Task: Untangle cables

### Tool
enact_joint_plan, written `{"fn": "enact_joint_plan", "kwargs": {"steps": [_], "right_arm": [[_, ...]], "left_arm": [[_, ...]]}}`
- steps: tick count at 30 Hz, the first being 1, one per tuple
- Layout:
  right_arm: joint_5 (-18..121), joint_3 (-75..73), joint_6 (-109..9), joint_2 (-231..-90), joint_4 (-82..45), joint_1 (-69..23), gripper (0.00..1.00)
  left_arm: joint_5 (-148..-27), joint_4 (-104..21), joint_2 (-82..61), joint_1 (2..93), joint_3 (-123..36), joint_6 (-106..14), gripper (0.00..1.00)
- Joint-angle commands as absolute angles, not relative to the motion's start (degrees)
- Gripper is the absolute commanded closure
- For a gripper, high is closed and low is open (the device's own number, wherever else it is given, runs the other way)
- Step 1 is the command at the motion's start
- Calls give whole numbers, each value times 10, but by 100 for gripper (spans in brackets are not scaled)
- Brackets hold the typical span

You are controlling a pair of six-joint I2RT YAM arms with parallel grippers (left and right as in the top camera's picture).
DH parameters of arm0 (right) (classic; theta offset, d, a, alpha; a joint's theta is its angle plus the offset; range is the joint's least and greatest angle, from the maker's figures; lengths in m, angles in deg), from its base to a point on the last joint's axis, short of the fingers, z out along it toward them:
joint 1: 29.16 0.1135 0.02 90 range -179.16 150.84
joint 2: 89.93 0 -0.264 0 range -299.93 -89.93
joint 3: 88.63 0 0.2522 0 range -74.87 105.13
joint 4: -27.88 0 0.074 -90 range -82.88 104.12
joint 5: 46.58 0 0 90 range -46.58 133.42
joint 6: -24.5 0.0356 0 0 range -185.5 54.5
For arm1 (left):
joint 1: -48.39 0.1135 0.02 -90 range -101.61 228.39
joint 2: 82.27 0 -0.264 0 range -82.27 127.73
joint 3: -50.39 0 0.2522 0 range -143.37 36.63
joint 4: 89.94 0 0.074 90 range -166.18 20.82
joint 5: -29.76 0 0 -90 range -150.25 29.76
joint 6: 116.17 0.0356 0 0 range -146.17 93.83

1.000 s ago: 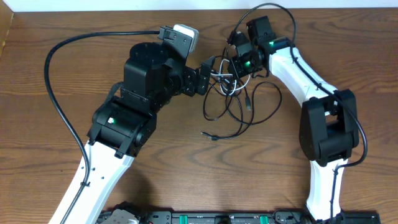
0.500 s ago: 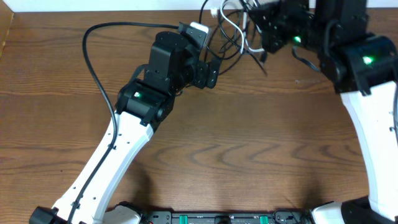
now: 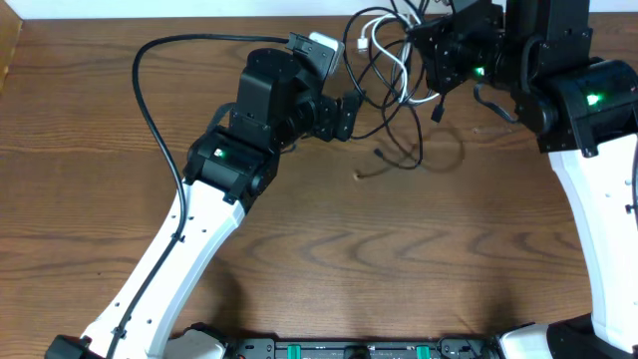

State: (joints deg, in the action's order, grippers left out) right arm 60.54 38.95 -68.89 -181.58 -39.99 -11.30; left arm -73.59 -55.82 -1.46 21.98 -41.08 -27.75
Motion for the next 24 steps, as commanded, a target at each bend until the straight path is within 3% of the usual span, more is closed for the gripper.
{"fn": "enact_joint_plan", "kwargs": {"steps": [1, 9, 19, 22, 24], "right_arm": [[579, 391, -695, -1832, -396, -114, 99], [597, 391, -694, -1872, -386, -110, 99], [636, 391, -688, -1872, -366, -92, 99], [653, 391, -688, -1872, -364, -89, 99], [670, 391, -687, -1872, -359, -89, 99]], "left_arm": [[-765, -561, -59, 219, -429, -344, 9], [-761, -546, -134, 219, -429, -351, 9], [-761, -547, -80, 219, -429, -349, 9], [-752, -551, -67, 219, -429, -348, 19], [-733, -555, -58, 219, -429, -348, 20]]}}
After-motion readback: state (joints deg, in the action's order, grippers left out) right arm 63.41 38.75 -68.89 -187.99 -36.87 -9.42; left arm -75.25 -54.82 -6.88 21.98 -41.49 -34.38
